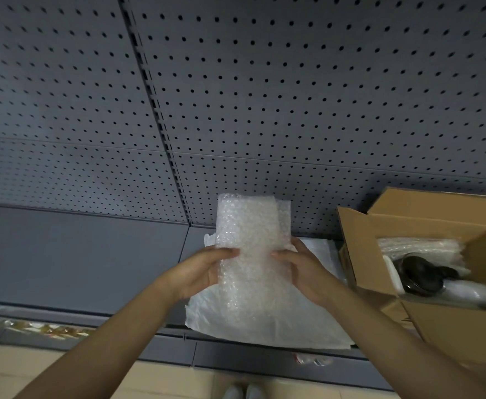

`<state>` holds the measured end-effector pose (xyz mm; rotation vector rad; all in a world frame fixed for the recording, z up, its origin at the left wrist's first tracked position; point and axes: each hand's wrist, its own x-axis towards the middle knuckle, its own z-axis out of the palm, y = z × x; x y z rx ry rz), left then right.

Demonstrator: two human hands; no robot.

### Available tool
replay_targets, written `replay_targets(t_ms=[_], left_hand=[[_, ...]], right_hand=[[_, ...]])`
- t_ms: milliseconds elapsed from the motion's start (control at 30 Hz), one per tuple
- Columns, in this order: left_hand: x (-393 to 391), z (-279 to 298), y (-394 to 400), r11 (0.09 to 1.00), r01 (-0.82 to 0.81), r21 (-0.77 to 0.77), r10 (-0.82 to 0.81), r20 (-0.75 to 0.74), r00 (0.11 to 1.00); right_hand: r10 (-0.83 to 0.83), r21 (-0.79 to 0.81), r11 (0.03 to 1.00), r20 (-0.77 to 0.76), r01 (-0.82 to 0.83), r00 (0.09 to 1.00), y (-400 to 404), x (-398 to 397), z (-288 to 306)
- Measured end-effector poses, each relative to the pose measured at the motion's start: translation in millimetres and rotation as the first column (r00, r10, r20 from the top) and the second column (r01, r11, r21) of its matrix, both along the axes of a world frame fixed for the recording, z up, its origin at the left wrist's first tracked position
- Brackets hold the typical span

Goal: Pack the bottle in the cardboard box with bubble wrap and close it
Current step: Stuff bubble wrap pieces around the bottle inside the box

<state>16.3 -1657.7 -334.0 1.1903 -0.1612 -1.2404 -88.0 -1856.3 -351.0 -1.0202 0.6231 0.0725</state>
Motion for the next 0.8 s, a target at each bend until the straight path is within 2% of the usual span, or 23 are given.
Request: replay_targets(t_ms=[100,167,300,367,500,600,700,800], left_hand=[[1,3,1,1.000,0.002,-0.002,-0.002,-0.004,1.000],[1,3,1,1.000,-0.015,0.006,0.015,0.065,0.998],[-4,0,-4,0.969,-0.244,0.043,0.224,0.269,0.937],[-4,-2,-3,0.965,-0.262,0.004,0.245,0.341,0.908],[-3,0,-1,0.994,-0.060,0.094,-0.007,0.590,0.807],[-3,2,0,0.988,-0.032,0.148,-0.066,0.612,0.788],[-3,2,3,0.971,0.007,0.237,-0.160,0.634,0.756],[-5,3,5,0.945,0.013,0.326,-0.246,0.686,0.684]], right_hand=[[0.115,0.039,0.993,0.028,-0.116,0.993,-1,-1,6],[0.152,0.048,0.987,0.009,-0.152,0.988,1,-2,11],[0.063,0.030,0.998,0.022,-0.064,0.998,3,-4,11],[0.004,0.001,1.000,0.056,-0.004,0.998,4,-3,12],[-0.101,-0.133,0.986,0.010,0.101,0.995,7,-2,11],[-0.099,-0.245,0.965,0.002,0.096,0.995,4,-3,5],[0.037,-0.427,0.904,0.104,0.011,0.994,-2,-7,5],[0.299,-0.542,0.823,0.153,-0.173,0.942,-8,-11,9]])
